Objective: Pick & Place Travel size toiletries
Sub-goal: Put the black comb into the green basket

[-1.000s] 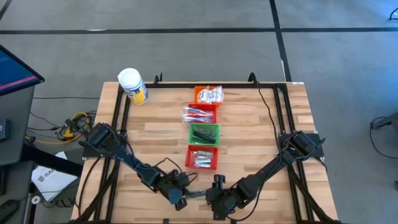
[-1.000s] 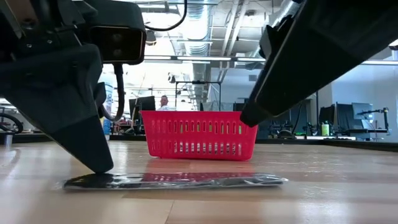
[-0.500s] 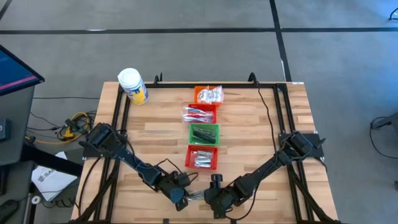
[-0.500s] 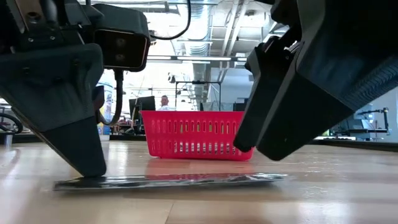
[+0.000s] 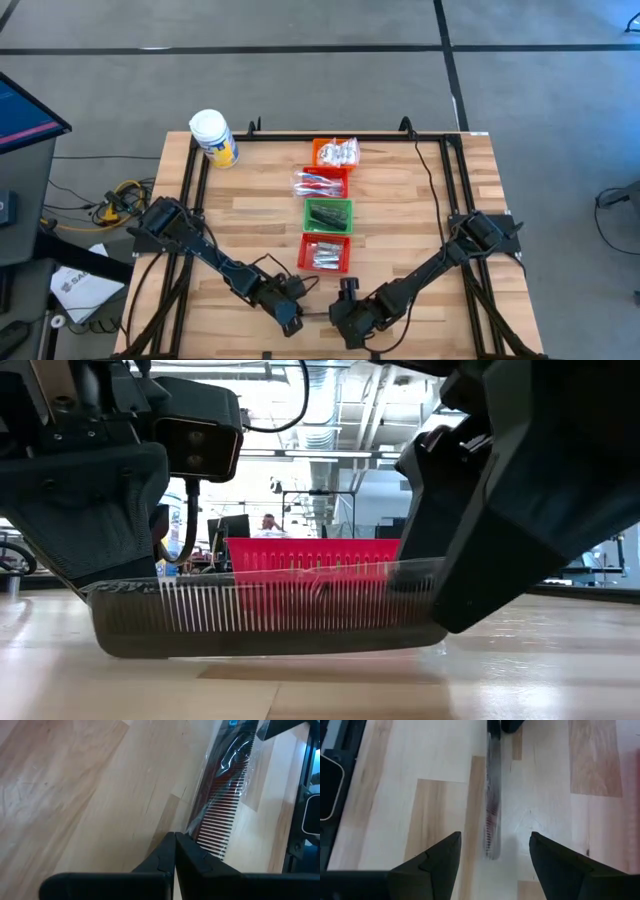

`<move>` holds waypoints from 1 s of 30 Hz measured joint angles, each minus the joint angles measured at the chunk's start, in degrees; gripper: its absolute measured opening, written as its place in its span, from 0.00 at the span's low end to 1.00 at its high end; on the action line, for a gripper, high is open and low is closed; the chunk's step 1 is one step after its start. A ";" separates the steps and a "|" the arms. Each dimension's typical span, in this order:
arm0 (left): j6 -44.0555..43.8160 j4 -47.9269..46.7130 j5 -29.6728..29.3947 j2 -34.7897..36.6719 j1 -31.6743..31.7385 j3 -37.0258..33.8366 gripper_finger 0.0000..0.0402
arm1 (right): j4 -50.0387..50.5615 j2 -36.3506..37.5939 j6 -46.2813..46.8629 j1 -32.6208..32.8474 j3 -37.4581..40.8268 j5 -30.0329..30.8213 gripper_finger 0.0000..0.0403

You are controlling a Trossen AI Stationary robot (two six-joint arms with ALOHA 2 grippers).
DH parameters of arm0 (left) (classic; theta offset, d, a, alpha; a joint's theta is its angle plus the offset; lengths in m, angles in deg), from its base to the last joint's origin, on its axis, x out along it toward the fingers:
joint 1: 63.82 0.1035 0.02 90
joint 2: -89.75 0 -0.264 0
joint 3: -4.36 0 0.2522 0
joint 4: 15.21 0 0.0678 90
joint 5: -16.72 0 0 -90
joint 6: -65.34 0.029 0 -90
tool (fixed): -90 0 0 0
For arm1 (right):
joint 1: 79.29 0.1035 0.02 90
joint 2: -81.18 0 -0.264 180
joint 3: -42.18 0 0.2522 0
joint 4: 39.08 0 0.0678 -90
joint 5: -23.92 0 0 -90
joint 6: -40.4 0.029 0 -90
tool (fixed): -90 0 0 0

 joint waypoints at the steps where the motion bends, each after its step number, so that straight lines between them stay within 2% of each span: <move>1: 0.04 0.00 0.00 0.00 0.00 -0.02 0.00 | 0.12 0.00 0.00 0.00 0.01 0.15 0.56; 9: 0.29 0.25 -0.07 0.00 0.00 -0.07 0.00 | -1.34 -2.27 0.05 -0.20 -0.28 -0.79 0.54; 16: 0.65 0.66 0.13 0.00 0.00 -0.15 0.00 | -1.14 -2.67 1.49 -0.91 -0.26 -1.04 0.47; 25: 0.66 0.84 0.50 0.00 0.00 -0.20 0.00 | -1.09 -2.67 2.18 -2.34 -0.26 -2.53 0.25; 30: 0.98 0.97 0.52 0.00 0.00 -0.22 0.00 | -1.44 -2.67 5.29 -2.75 -0.24 -5.44 0.06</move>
